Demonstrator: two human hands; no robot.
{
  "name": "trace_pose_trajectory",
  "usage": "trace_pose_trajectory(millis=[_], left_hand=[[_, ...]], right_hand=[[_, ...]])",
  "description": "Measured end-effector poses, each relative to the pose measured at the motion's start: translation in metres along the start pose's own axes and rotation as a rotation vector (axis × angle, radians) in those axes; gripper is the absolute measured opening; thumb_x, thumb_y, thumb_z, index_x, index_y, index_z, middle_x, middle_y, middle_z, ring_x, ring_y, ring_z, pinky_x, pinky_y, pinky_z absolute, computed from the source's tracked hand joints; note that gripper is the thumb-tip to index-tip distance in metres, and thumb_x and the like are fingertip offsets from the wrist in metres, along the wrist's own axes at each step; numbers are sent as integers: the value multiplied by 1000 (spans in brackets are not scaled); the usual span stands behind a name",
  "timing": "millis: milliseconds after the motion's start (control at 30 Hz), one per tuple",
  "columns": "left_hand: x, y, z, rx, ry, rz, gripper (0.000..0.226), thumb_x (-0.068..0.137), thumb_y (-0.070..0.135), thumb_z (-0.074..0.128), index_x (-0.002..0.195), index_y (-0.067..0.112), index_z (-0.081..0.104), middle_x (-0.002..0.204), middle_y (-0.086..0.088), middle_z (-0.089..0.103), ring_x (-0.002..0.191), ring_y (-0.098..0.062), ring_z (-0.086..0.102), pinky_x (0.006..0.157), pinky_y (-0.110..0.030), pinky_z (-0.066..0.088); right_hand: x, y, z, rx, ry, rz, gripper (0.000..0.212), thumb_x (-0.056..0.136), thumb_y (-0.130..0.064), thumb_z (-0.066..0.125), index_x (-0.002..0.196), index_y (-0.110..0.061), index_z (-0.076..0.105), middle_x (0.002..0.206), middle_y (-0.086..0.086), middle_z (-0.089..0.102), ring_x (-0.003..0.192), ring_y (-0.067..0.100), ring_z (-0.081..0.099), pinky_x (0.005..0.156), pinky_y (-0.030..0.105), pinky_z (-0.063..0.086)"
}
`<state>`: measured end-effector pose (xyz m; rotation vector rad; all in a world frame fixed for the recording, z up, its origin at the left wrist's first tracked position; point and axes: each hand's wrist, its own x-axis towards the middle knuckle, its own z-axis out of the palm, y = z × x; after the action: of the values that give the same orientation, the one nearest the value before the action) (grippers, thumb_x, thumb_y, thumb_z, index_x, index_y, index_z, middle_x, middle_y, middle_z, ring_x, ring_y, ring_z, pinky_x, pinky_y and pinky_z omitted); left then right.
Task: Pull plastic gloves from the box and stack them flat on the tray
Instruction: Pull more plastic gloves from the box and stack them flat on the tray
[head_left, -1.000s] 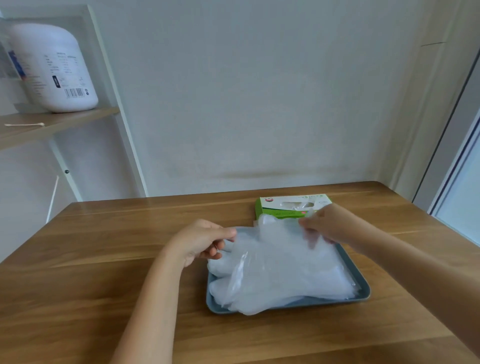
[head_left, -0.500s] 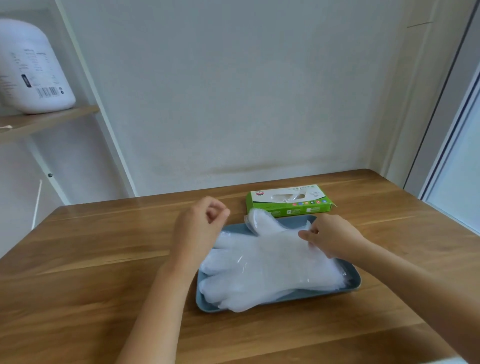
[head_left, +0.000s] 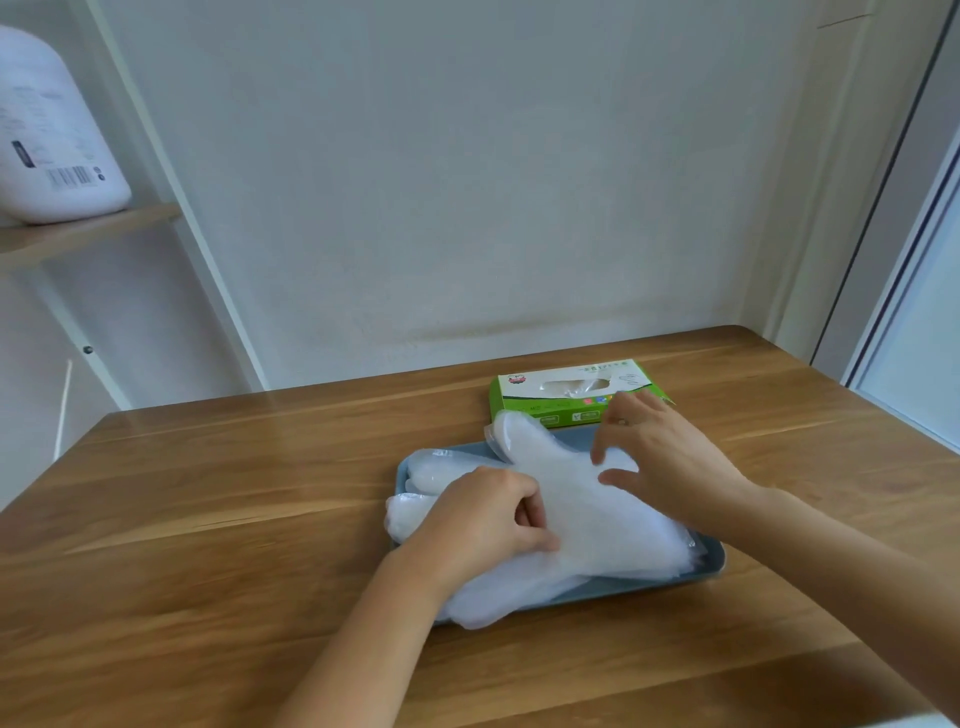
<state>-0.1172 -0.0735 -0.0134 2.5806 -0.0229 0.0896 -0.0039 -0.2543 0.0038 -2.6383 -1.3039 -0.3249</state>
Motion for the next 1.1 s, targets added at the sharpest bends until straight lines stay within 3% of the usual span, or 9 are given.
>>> trace_pose_trajectory(millis=[67,167,367,500,633,733,867,967,1100], left_hand=[[1,0,0,14,2,-11,21,76,40,78,76,23,65,75,7,67,70,-5,61,70,-29,54],[2,-1,0,4,1,-20,23,75,40,79,72,22,64,73,7,67,69,-5,61,70,-31,54],[2,-1,-1,30,12,-18,25,74,40,80,75,23,62,74,8,65,70,-5,60,70,-30,54],[4,-3,-3,83,33,26,34,74,46,78,99,32,61,96,17,54,92,1,52,79,-19,47],[6,-10,-3,103,-46,0,73,78,57,69,141,33,41,141,18,41,127,2,36,104,-17,31],[9,-13,1,170,-158,-76,92,82,66,57,154,28,15,161,9,12,146,-6,10,117,-28,9],[14,-19,8,318,-291,-143,111,77,77,49,154,23,-9,161,7,-17,147,-9,-16,120,-41,-10],[12,-20,5,328,-357,-195,121,71,78,57,152,25,-16,158,9,-25,145,-12,-23,118,-49,-13],[-2,-24,-12,337,-429,-250,126,69,71,66,150,30,-22,155,11,-30,143,-14,-28,118,-50,-12]], right_hand=[[0,-1,4,-12,-31,-161,14,87,-30,67,100,-34,71,107,-7,48,99,13,40,88,26,41],[3,1,15,3,-52,-288,30,87,-15,66,108,-35,71,93,-2,51,83,12,37,70,27,41],[30,-5,17,-2,-224,-116,49,99,-42,41,146,-34,32,112,0,45,111,18,38,100,34,36],[42,-5,18,13,-282,-76,59,94,-56,41,148,-34,30,116,2,48,114,20,40,94,30,30],[41,-10,21,43,-232,-16,52,98,-46,41,147,-30,33,123,4,45,122,23,39,100,33,32],[22,-19,21,65,-134,-66,49,100,-38,40,147,-27,30,135,-1,37,126,15,35,102,24,30],[-8,-22,25,223,-358,-184,65,97,-51,38,152,-31,10,157,-15,4,142,0,7,110,13,5],[-13,-6,22,159,-522,-177,76,88,-66,31,149,-41,-8,154,-17,-18,136,-4,-20,116,22,-10],[-7,7,6,18,-685,-148,90,82,-72,43,146,-46,-16,154,-17,-23,144,12,-16,116,36,-9]])
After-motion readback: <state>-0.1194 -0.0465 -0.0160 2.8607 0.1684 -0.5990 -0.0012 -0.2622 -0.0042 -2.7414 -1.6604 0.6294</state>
